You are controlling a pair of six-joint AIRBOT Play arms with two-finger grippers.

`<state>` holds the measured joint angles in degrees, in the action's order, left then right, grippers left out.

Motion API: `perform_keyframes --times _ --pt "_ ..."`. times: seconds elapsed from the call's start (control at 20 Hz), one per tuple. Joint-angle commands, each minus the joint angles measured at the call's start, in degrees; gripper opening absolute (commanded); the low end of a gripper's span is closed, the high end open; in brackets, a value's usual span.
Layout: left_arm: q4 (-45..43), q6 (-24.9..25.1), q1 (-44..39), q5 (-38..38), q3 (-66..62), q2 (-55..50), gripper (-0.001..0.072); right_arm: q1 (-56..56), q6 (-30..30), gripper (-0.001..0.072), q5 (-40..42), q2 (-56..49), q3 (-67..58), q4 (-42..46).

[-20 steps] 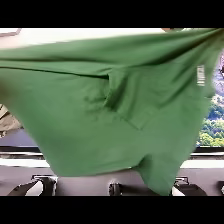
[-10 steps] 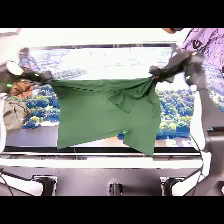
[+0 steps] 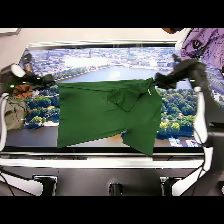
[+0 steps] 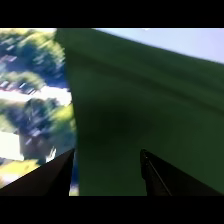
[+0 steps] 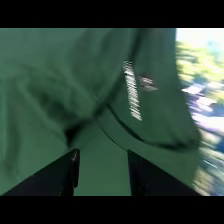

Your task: Fold the clothes and pants, and hang the long-sleeved shirts on hangers.

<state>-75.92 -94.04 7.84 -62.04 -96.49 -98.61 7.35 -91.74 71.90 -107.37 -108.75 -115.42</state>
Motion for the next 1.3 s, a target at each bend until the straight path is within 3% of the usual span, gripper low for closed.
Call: perform_keyframes --times 0.0,0.15,0.35,0.55,0.95,1.0,1.05,1.25 --pt "0.1 -0.3 5.2 -6.5 8.8 9.4 0.0478 9.9 -10.5 0.0353 7.2 7.3 6.5 -7.3" --pt "0.1 -0.5 7.5 -6.1 24.1 20.1 0.0477 17.9 -12.9 0.0352 8.1 13.1 24.2 -9.9" --pt "0.1 -0.5 7.7 -6.1 32.7 26.9 0.0476 19.9 -18.2 0.0353 5.0 15.4 40.1 -12.4" --pt "0.1 -0.5 7.7 -6.1 33.0 27.0 0.0476 17.9 -21.7 0.0358 0.2 14.1 45.6 -14.7" --pt "3.1 -0.6 7.7 -8.2 32.9 27.0 0.0477 13.8 -24.4 0.0339 -0.1 8.9 45.9 -18.5" --pt "4.0 -2.7 7.7 -8.5 32.9 27.0 0.0479 13.7 -24.4 0.0317 -0.2 8.9 45.9 -18.5" --pt "4.4 -4.5 7.7 -8.6 33.0 27.0 0.0542 13.8 -24.4 0.0239 0.0 8.9 45.9 -18.5" --pt "4.6 -3.2 10.2 -10.8 35.6 27.8 0.0553 13.7 -24.4 0.0050 3.8 8.9 45.9 -18.5"
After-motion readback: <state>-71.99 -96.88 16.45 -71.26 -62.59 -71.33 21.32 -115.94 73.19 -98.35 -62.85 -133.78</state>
